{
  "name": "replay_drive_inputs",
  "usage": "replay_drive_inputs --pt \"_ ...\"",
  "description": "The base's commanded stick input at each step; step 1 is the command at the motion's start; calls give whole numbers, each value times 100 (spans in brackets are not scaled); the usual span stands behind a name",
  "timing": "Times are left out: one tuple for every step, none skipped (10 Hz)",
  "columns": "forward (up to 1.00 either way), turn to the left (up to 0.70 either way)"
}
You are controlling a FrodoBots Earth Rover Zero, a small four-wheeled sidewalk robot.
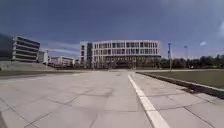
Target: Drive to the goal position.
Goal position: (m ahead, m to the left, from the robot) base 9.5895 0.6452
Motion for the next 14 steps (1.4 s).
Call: replay_drive_inputs --pt "70 1" --pt "70 2" --pt "70 1" --pt "70 1" --pt "70 1" --pt "70 1" --pt "70 1" --pt "70 1" --pt "70 7" --pt "70 33" --pt "70 34" --pt "70 14" --pt "70 5" --pt "70 1"
